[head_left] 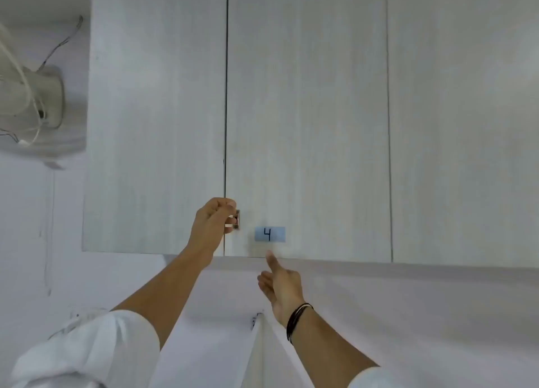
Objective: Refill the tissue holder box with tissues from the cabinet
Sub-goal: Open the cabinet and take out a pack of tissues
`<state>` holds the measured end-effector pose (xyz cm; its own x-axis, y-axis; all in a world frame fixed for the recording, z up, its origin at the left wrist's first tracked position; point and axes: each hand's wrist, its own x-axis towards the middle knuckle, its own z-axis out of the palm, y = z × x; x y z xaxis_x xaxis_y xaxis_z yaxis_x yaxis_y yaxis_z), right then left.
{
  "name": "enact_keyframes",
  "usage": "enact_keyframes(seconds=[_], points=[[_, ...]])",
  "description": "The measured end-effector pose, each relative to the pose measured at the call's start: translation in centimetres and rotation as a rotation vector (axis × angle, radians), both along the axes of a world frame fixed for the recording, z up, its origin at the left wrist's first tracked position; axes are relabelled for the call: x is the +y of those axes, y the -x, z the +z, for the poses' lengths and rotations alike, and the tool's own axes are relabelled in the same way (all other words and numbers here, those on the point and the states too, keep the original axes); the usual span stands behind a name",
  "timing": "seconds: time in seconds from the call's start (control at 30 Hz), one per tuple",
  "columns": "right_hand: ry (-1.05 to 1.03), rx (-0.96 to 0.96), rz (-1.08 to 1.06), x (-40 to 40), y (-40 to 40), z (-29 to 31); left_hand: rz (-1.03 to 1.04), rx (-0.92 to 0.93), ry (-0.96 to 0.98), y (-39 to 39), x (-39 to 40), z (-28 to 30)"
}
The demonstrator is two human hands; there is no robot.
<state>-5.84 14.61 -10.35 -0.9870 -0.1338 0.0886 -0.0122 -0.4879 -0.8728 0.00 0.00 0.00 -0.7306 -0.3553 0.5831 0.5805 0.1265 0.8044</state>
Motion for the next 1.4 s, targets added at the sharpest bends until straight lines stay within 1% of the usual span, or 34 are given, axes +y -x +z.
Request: enact_keyframes(seconds=[0.07,0.13,0.23,0.3,0.37,0.47,0.53,0.6,0.63,0.67,0.7,0.73,0.77,0.8,0.87,0.93,1.0,1.1,1.17,1.23,1.33,1.37,1.4], points=[[0.143,0.001,0.086,-0.7,1.7,0.6,0.043,-0.016,-0.003,0.6,-0.5,-0.4],[0.237,0.001,0.098,-1.4,2.8,1.2,0.098,-0.023,0.018,1.3,-1.3,-1.5],[0.286,-0.005,0.106,-1.6,2.9,1.3,0.237,-0.043,0.062,1.6,-2.2,-2.7],[0.317,-0.005,0.108,-1.3,2.2,0.9,0.283,-0.083,0.074,0.8,-2.4,-3.2],[0.347,-0.011,0.102,-1.1,1.6,0.7,0.260,-0.129,0.133,-0.4,-2.1,-3.4],[0.388,0.013,0.105,-0.9,-1.7,0.4,0.178,-0.197,0.200,-2.8,-1.6,-3.8],[0.377,0.033,0.085,-0.1,-4.4,0.3,0.055,-0.204,0.196,-5.2,-1.3,-3.9],[0.336,0.057,0.045,1.4,-7.5,0.1,-0.104,-0.149,0.170,-7.9,-0.3,-4.2],[0.283,0.071,-0.016,2.2,-9.2,0.0,-0.173,-0.124,0.168,-9.4,0.2,-4.3],[0.193,0.087,-0.127,3.1,-11.1,0.2,-0.249,-0.111,0.168,-10.9,0.6,-4.2],[0.033,0.116,-0.282,4.1,-13.3,0.1,-0.326,-0.110,0.191,-12.5,1.1,-4.0],[-0.154,0.173,-0.475,5.2,-15.6,-0.1,-0.402,-0.119,0.241,-14.1,1.6,-3.9],[-0.285,0.275,-0.638,6.5,-18.0,-0.2,-0.456,-0.126,0.315,-15.5,2.2,-3.7],[-0.343,0.395,-0.735,7.6,-20.4,-0.2,-0.488,-0.129,0.385,-16.8,2.9,-3.5],[-0.419,0.567,-0.787,10.0,-25.1,0.3,-0.482,-0.103,0.456,-19.1,4.7,-2.9],[-0.618,0.606,-0.838,12.0,-27.9,1.1,-0.433,-0.065,0.453,-20.5,6.2,-2.3],[-0.770,0.557,-0.959,14.0,-29.4,1.8,-0.405,-0.044,0.425,-21.3,7.2,-2.0],[-0.859,0.410,-1.116,17.6,-30.9,2.2,-0.366,-0.030,0.361,-22.0,8.0,-2.0],[-0.899,0.364,-1.193,19.4,-31.5,1.9,-0.334,-0.022,0.360,-22.0,8.3,-2.2],[-0.968,0.361,-1.273,20.1,-31.6,1.1,-0.305,-0.030,0.370,-21.6,8.3,-2.4],[-1.159,0.486,-1.437,18.4,-31.3,-0.4,-0.274,-0.061,0.348,-20.4,7.9,-2.7],[-1.210,0.542,-1.445,17.4,-31.0,-0.6,-0.261,-0.074,0.344,-20.0,7.6,-2.9],[-1.234,0.594,-1.404,16.3,-30.3,-0.8,-0.245,-0.087,0.347,-19.4,7.3,-3.1]])
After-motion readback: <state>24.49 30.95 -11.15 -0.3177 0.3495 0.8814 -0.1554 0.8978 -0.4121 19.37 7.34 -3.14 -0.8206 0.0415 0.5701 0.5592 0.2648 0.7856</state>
